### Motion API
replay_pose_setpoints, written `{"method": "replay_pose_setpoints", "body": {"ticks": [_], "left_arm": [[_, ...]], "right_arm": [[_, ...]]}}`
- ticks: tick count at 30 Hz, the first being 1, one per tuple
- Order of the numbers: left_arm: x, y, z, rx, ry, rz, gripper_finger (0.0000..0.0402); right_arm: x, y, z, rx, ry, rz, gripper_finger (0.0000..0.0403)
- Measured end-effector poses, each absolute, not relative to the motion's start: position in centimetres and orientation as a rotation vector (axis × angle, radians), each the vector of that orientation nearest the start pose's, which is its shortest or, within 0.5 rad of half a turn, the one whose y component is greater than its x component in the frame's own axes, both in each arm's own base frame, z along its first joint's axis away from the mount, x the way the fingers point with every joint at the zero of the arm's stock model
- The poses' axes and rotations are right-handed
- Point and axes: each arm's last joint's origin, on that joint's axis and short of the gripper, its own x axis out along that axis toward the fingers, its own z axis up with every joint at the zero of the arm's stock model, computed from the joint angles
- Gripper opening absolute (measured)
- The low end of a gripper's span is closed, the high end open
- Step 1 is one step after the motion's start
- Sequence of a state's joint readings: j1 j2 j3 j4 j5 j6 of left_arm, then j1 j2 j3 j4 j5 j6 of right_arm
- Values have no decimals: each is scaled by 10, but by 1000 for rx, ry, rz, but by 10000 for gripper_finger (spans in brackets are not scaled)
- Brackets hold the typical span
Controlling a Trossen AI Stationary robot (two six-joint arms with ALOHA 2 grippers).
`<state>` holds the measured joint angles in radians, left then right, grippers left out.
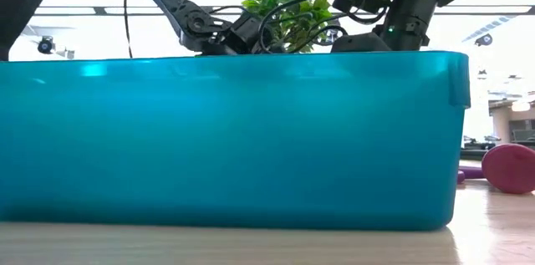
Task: Pick & Place Paint Supplies
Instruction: Put the black scissors into the transparent bin
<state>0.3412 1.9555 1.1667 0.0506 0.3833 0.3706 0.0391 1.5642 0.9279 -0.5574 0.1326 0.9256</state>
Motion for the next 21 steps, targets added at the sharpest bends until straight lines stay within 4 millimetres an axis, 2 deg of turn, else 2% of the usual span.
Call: {"method": "replay_pose_setpoints", "body": {"ticks": [15, 21], "left_arm": [[385, 129, 148, 118, 669, -171, 193], [386, 128, 135, 86, 694, -203, 193]], "right_arm": [[288, 7, 181, 705, 1039, -608, 8], [288, 7, 181, 706, 1034, -606, 8]]}}
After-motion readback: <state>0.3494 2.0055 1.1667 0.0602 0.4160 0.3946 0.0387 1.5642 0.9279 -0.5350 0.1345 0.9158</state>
